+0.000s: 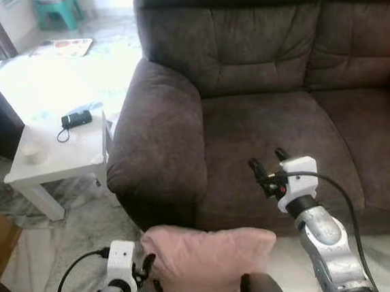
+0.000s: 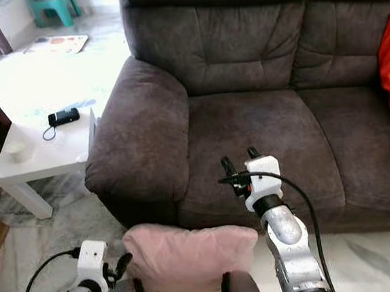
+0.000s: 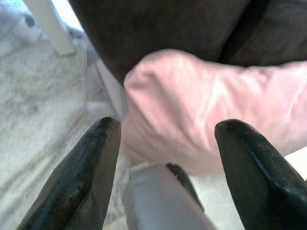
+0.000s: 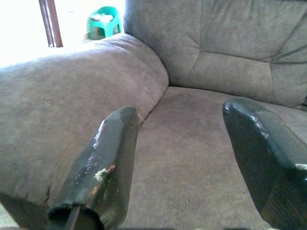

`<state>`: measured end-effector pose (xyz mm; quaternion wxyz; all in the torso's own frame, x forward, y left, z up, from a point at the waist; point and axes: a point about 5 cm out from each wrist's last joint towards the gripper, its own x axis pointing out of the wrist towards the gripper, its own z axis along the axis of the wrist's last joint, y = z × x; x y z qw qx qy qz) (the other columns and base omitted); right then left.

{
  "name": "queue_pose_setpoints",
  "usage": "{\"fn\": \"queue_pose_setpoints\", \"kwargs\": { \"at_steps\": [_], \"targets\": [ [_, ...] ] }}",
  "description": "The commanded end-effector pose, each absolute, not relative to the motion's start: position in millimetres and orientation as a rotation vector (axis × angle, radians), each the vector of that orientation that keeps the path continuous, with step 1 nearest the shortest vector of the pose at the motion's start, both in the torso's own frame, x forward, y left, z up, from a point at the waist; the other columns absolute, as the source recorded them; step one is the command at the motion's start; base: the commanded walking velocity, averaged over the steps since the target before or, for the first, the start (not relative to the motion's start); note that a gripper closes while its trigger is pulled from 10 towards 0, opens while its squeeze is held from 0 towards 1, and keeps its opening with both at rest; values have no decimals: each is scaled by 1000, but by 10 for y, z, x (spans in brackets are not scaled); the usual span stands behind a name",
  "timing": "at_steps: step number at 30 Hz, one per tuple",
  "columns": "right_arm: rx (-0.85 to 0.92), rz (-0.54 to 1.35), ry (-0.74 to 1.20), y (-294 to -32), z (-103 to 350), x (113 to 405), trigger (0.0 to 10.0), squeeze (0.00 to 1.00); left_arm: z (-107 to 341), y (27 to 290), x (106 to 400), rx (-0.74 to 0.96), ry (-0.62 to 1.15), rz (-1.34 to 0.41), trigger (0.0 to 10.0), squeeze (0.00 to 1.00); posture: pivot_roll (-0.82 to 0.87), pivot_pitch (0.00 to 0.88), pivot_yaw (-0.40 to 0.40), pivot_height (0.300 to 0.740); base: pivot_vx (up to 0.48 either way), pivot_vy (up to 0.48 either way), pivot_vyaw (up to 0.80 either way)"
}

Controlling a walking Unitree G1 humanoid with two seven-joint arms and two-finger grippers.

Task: Move the pillow to the sofa from floor

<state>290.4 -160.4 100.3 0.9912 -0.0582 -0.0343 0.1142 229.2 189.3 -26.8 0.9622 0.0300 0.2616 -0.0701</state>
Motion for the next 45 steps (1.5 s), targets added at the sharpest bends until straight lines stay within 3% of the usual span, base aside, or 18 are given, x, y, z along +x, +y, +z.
{"fn": "queue_pose_setpoints", "kwargs": {
  "at_steps": [1,9,19,45],
  "targets": [
    [-113,229,-71,-1617,1024,2900,10000,0,-282,1931,2316,78,539,-140,10000,0,18,62,-29,591,0,0,0],
    [-112,230,-70,-1638,1032,2884,10000,0,-259,2015,2404,62,508,-59,10000,0,9,75,-36,591,0,0,0],
    [-108,243,-73,-1586,1046,2913,10000,0,-245,1911,2436,50,468,-55,10000,0,14,78,-40,591,0,0,0],
    [-95,249,-77,-1538,1050,2940,10000,0,-238,1843,2452,63,447,-106,10000,0,17,76,-38,591,242,0,0]
  ]
}}
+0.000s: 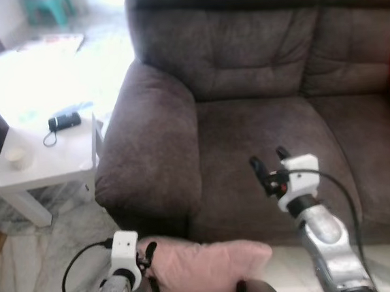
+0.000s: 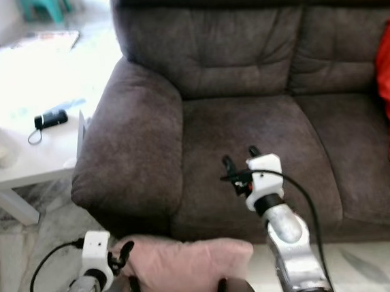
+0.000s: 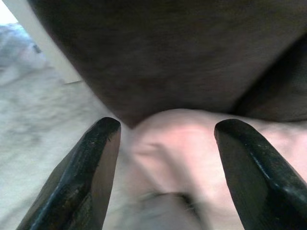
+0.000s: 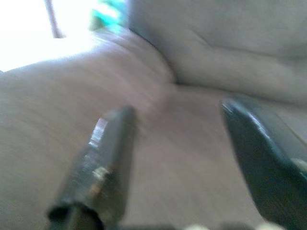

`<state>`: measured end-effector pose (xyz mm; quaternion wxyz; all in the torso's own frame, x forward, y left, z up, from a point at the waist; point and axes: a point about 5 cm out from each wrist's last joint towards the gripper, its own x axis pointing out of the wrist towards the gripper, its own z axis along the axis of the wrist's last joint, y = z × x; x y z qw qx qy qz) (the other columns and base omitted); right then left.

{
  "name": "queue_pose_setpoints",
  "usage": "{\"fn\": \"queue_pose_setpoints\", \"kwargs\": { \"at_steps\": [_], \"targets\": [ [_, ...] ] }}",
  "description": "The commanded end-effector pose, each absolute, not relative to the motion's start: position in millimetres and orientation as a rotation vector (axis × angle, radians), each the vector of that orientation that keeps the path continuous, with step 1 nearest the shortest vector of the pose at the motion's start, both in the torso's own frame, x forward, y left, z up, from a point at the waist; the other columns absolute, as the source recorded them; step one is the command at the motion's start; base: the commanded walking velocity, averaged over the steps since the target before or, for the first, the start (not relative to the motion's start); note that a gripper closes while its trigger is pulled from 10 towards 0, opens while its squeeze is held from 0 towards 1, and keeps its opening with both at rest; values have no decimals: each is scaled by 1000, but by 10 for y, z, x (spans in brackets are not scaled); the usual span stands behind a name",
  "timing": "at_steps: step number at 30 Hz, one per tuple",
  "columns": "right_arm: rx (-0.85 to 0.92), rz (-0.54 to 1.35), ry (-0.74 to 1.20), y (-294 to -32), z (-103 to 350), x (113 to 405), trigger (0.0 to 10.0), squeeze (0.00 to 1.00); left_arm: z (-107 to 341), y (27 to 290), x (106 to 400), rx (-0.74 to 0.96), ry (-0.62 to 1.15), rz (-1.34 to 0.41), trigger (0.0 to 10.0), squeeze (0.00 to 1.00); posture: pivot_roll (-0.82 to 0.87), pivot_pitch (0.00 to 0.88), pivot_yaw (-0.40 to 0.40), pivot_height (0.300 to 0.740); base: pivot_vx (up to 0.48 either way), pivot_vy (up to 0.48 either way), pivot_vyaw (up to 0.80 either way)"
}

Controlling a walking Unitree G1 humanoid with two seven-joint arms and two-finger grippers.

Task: Move the pillow to the sofa from floor

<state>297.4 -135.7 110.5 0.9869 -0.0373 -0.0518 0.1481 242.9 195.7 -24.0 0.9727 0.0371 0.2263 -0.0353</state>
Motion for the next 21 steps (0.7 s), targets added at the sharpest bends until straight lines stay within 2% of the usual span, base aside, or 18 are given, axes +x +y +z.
{"fn": "queue_pose_setpoints", "kwargs": {
  "at_steps": [1,7,19,20,21],
  "targets": [
    [-96,249,-77,-1538,1050,2940,10000,0,-245,1839,2449,65,452,-109,10000,0,17,76,-38,591,0,0,0],
    [-99,251,-75,-1544,1045,2942,10000,0,-342,1822,2391,61,530,-124,10000,0,11,74,-39,591,0,0,0],
    [-111,264,-79,-1594,1087,2917,10000,0,-456,1894,2347,-39,640,-30,10000,0,-22,86,-50,591,0,0,0],
    [-113,270,-76,-1602,1088,2911,10000,0,-461,1904,2351,-51,648,-19,10000,180,-30,91,-55,591,0,0,0],
    [-114,274,-75,-1607,1088,2906,10000,0,-463,1908,2351,-53,652,-16,10000,180,-33,93,-57,591,0,0,0]
  ]
}}
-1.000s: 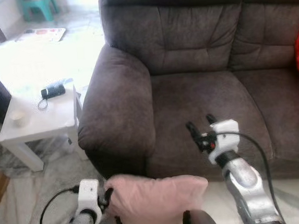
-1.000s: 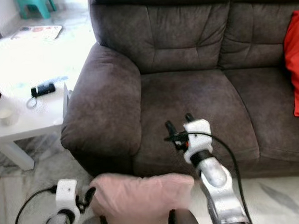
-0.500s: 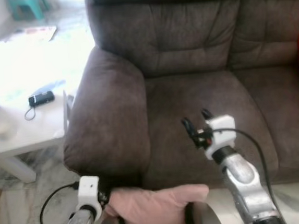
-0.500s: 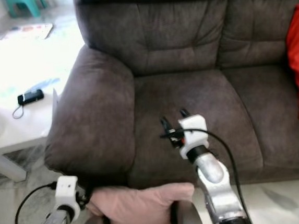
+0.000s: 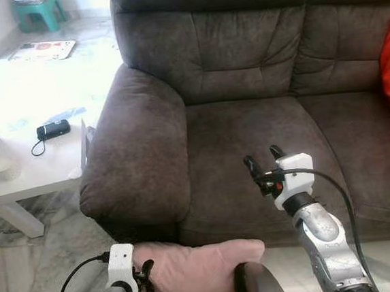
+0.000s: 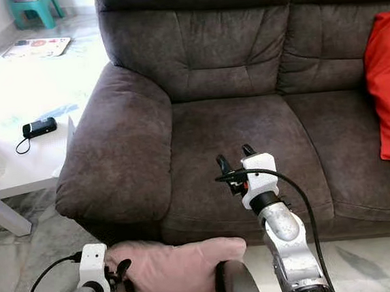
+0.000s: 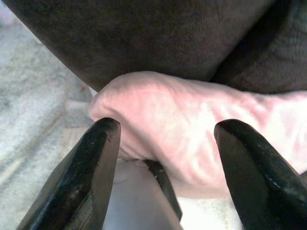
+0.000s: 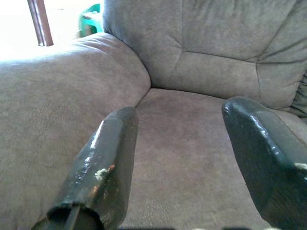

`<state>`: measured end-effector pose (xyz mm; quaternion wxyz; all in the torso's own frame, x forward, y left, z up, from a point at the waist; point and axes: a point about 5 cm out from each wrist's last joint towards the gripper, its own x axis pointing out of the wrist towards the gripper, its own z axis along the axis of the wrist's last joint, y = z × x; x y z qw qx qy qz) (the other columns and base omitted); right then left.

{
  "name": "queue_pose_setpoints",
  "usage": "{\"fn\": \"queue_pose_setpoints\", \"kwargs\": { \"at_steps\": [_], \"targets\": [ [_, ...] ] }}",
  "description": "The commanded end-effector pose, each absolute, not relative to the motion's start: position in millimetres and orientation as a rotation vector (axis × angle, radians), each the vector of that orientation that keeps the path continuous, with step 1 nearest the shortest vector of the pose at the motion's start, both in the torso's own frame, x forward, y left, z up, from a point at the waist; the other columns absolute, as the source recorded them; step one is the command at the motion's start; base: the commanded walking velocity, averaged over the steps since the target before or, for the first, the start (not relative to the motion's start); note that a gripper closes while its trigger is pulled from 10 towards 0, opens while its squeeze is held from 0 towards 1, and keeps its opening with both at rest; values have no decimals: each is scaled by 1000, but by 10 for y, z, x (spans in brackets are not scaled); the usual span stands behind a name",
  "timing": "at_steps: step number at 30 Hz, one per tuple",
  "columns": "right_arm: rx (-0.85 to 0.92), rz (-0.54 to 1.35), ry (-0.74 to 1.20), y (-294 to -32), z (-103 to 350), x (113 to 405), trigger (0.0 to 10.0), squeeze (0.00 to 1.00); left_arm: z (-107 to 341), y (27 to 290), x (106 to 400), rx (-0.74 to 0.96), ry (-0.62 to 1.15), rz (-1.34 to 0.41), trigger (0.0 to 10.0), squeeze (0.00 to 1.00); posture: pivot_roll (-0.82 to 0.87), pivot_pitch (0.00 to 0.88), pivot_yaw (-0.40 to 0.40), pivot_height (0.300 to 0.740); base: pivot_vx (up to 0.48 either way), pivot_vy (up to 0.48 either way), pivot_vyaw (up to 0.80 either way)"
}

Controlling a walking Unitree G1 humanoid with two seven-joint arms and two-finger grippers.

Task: Move the pillow to the sofa from floor

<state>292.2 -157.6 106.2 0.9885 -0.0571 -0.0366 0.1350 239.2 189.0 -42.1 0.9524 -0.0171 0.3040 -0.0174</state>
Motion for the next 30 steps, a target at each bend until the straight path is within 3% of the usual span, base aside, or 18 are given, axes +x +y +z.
{"fn": "queue_pose_setpoints", "kwargs": {
  "at_steps": [1,13,14,27,30],
  "targets": [
    [-121,286,-71,-1614,1089,2889,10000,0,-465,1915,2359,-49,660,-10,10000,1000,-40,99,-65,591,0,0,0],
    [-128,323,-57,-1667,1090,2818,10000,0,-408,1910,2460,-56,633,53,10000,1000,-65,141,-105,591,0,0,0],
    [-126,321,-54,-1665,1083,2822,10000,0,-400,1914,2465,-60,622,65,10000,0,-60,144,-109,591,0,0,0],
    [-88,270,-19,-1673,1036,2854,10000,0,-363,2018,2455,-50,562,146,10000,0,-50,150,-94,591,0,0,0],
    [-89,265,-17,-1674,1031,2864,10000,0,-357,2046,2456,-43,561,147,10000,0,-44,149,-83,567,0,0,0]
  ]
}}
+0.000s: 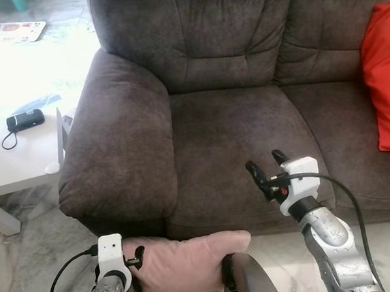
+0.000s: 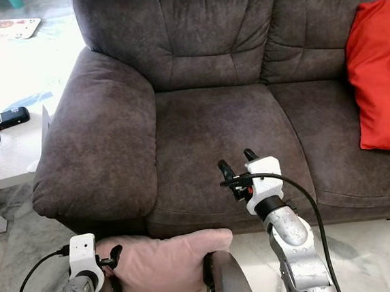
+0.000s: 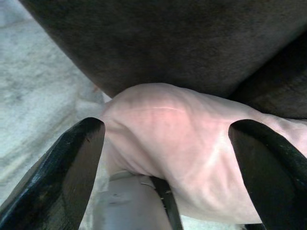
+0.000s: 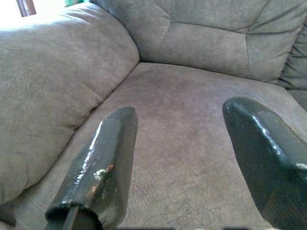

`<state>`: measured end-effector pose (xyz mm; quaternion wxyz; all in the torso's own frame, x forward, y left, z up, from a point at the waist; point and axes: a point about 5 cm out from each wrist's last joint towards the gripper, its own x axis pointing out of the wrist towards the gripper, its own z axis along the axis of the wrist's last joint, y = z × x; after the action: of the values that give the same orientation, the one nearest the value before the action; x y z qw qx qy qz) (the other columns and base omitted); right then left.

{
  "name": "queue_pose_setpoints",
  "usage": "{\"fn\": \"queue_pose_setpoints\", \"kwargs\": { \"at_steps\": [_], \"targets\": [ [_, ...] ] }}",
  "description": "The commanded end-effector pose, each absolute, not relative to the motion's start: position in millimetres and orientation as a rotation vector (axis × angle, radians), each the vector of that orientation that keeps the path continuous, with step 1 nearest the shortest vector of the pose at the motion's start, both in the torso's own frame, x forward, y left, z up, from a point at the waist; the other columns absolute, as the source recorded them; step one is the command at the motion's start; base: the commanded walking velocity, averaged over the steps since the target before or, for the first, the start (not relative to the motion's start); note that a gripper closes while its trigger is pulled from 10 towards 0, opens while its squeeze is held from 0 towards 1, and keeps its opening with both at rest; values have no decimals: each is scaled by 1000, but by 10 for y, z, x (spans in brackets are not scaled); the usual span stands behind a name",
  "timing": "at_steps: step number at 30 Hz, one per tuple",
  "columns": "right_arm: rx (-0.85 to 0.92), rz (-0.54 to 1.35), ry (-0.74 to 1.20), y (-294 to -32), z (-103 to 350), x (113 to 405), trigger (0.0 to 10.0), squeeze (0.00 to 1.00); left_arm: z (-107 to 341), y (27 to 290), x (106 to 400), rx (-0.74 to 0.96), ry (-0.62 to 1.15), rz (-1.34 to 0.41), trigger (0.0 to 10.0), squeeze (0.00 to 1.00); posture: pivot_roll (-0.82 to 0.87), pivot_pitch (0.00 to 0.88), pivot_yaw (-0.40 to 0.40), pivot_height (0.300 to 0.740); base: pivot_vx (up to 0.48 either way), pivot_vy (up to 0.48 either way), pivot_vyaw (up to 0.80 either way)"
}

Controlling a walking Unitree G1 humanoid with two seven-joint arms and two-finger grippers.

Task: Move the pillow to the sofa from floor

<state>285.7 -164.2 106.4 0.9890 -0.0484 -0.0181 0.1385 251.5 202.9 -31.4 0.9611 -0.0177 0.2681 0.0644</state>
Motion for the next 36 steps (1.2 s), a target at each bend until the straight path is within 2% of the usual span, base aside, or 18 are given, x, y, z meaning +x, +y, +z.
{"fn": "queue_pose_setpoints", "kwargs": {
  "at_steps": [1,7,23,36],
  "targets": [
    [-89,267,-17,-1670,1026,2861,10000,0,-357,2052,2455,-41,560,148,10000,0,-41,148,-80,562,0,0,0],
    [-84,269,-24,-1647,1026,2846,10000,0,-356,2070,2452,-35,560,151,10000,0,-38,153,-74,528,0,0,0],
    [-99,297,-48,-1662,1088,2805,10000,0,-234,2053,2602,-78,496,135,10000,0,-58,173,-92,528,0,0,0],
    [-97,335,-120,-1706,1407,2838,10000,0,-152,2098,2704,-58,483,117,10000,0,-98,215,-133,528,0,0,0]
  ]
}}
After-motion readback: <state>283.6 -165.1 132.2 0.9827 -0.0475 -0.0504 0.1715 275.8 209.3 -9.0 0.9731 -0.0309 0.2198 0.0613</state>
